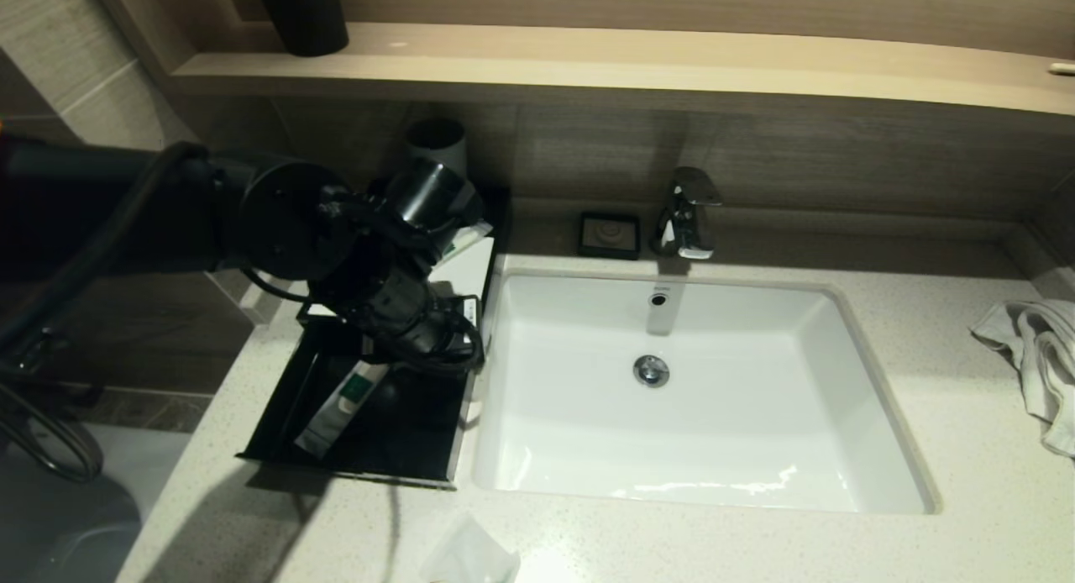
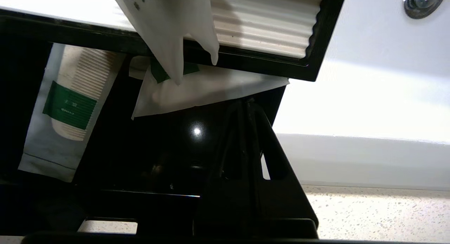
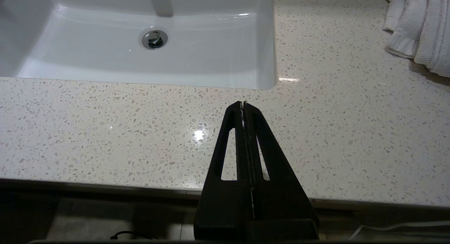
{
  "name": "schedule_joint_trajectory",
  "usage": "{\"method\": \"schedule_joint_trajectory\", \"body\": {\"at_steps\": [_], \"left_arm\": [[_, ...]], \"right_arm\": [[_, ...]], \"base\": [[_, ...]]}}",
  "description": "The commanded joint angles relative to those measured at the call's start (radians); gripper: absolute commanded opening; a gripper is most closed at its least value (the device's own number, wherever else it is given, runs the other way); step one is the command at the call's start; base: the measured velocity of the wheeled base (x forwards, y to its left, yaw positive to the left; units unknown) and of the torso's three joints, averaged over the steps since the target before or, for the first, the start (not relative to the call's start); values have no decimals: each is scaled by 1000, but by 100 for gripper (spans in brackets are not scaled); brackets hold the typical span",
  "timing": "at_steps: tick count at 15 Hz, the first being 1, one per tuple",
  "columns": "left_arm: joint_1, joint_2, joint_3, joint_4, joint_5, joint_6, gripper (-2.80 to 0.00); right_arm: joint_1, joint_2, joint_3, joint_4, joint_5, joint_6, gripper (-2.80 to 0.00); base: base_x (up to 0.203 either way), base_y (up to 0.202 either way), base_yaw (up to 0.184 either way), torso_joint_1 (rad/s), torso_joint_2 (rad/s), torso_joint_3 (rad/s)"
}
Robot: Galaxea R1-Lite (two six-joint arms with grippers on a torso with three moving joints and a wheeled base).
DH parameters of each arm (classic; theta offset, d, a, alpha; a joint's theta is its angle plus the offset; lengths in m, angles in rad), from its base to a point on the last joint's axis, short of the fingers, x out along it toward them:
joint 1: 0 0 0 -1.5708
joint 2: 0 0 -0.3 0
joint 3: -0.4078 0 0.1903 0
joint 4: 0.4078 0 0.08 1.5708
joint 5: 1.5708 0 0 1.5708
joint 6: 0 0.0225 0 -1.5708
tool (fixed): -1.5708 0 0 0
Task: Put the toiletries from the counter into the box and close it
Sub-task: Place the bathroom toiletry into the drawer
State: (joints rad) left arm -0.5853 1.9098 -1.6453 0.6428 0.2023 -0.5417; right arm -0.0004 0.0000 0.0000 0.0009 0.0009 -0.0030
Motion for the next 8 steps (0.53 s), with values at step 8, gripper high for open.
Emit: {"method": "schedule_joint_trajectory", "body": {"at_steps": [8], "left_arm": [[7, 8, -1, -17, 60, -3, -280]], "right_arm": [[0, 0, 0, 0, 1, -1, -280]], "base": [[0, 0, 0, 0, 0, 0]]}}
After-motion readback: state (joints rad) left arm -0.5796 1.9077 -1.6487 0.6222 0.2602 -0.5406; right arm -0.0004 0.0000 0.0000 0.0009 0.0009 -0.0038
